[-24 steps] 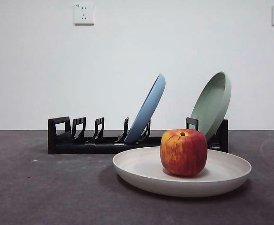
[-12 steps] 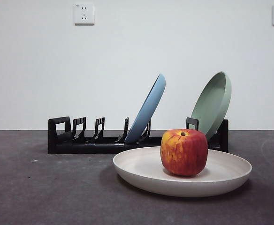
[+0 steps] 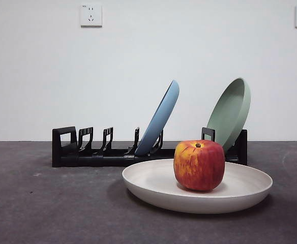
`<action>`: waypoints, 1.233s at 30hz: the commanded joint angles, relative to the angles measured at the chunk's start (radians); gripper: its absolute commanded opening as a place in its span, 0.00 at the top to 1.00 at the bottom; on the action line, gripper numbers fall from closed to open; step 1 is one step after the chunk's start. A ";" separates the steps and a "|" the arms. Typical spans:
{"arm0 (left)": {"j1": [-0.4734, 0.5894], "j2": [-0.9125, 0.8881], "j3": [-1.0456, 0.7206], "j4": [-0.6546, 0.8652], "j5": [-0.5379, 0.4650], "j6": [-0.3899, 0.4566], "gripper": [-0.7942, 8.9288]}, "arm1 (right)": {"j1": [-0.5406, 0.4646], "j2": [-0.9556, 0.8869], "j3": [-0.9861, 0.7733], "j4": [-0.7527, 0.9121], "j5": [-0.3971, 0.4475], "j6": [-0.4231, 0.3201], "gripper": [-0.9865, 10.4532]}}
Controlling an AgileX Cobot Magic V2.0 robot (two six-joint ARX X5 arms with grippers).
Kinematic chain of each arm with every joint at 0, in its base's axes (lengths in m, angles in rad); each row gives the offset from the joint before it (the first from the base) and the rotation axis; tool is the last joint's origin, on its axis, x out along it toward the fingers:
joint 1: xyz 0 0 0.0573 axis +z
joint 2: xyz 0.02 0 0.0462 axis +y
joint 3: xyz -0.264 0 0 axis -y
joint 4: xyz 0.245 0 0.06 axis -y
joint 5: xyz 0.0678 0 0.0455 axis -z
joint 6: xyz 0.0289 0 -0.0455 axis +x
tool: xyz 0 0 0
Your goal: Take the yellow plate from the plate rack,put the plate on the table,take the apple from the table,put the apple in the plate
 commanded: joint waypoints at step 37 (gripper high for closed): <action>0.003 -0.003 -0.014 0.002 -0.003 -0.010 0.92 | 0.002 0.013 -0.009 -0.017 0.002 0.098 0.91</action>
